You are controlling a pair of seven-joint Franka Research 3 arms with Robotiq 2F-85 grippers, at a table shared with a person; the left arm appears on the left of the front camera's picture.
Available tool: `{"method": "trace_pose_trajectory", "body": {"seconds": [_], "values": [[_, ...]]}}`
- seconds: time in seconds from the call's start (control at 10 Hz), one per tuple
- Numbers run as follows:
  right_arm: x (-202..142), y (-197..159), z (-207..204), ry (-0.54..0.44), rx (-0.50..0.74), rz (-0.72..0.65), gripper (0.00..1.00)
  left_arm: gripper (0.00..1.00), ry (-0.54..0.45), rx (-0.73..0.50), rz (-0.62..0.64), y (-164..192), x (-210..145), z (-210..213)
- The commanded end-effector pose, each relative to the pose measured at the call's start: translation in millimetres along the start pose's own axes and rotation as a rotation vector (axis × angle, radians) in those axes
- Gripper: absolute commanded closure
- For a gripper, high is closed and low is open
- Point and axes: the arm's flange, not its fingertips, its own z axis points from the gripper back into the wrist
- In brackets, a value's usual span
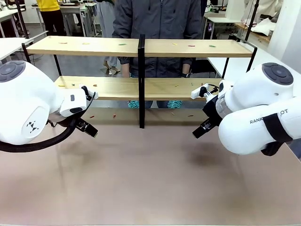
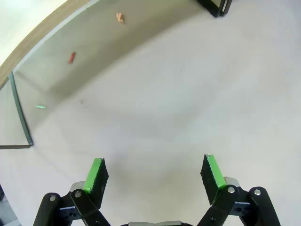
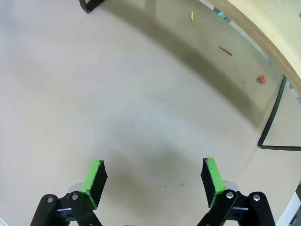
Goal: Clean the shelves.
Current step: Pick up the Duster when the human hands it over.
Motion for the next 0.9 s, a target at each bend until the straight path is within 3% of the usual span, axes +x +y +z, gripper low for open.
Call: {"method": "trace_pose_trajectory", "body": {"seconds": [0.0,0.6,0.7,0.8], "values": [[0,0,0,0.0,0.0,-0.001,0.0,0.0,0.0,0.0,-0.001,0,0,0],[0,0,0,0.0,0.0,0.0,0.0,0.0,0.0,0.0,0.0,0,0,0],[-2,0,33,0.004,0.034,0.031,0.0,0.0,-0.074,0.04,-0.065,-5,-11,49],[-6,-2,98,-0.087,0.014,0.033,0.0,0.0,-0.243,0.119,-0.124,-26,-28,130]]}}
